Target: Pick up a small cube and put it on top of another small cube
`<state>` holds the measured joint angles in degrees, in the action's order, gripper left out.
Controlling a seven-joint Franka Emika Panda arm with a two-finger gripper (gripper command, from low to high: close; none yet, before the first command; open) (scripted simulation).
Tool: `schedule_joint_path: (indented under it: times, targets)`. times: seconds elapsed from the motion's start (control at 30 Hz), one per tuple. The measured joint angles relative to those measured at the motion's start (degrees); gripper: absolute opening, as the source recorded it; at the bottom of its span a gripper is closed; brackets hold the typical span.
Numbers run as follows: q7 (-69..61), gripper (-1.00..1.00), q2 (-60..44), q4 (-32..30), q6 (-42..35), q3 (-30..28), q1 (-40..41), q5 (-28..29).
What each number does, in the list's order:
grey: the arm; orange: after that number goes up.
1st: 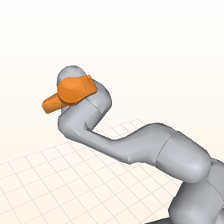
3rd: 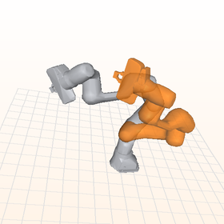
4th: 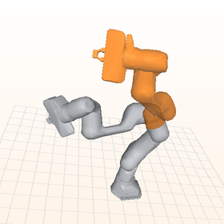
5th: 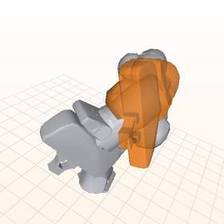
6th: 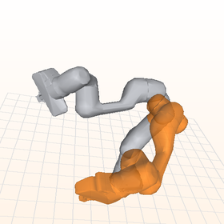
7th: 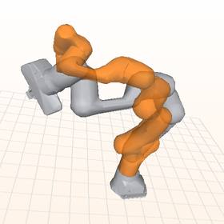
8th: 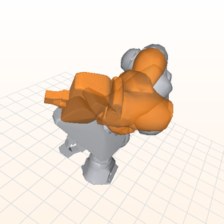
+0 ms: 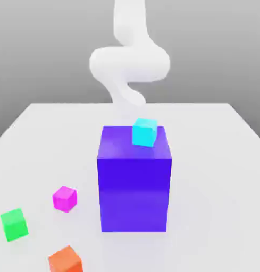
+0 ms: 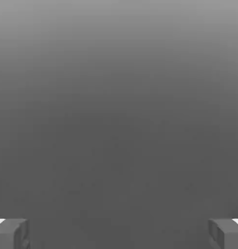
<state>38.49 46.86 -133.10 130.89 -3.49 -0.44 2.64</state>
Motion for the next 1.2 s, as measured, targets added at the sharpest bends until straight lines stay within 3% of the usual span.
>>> schedule_joint_path:
  times: [0.63, 1.2]
  targets:
    - [-56.07, 0.00, 2.28, -10.99, -2.26, -27.02, -4.11, 19.99]
    - [-104.10, 0.00, -6.71, -21.50, 5.01, -52.70, -13.34, 37.64]
